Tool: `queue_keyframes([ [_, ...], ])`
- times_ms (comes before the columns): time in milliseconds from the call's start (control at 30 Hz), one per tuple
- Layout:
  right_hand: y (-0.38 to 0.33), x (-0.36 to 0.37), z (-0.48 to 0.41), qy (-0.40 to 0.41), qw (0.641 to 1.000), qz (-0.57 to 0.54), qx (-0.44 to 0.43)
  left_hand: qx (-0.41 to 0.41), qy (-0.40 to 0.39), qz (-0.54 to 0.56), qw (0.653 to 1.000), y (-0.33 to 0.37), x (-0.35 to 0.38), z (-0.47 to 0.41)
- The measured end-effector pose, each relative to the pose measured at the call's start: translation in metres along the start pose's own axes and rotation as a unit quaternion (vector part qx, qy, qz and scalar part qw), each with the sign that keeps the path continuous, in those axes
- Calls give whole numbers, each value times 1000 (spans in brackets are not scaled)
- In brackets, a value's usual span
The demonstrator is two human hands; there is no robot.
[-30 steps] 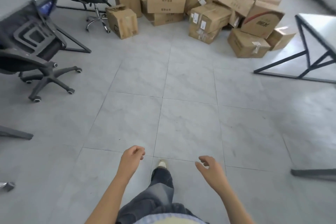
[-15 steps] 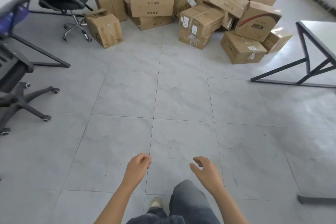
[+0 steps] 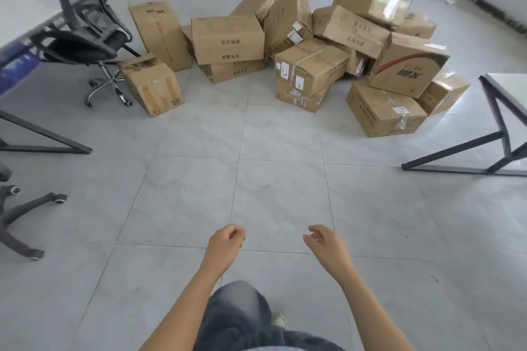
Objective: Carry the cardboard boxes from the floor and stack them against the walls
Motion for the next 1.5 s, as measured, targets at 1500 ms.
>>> queue_keyframes([
  [1500,-352,-45,-800,-99,993,69,-7,-130,85,82,984,380,-35,-751],
])
Point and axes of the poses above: each hand's wrist, its own z-axis away from the middle knuckle, its own x-axis out of the palm, y = z × x, the point moved 3 cm from there along -z, towards the middle knuckle, and after that the axes turned 6 degrees about y, right-handed, at the moved point
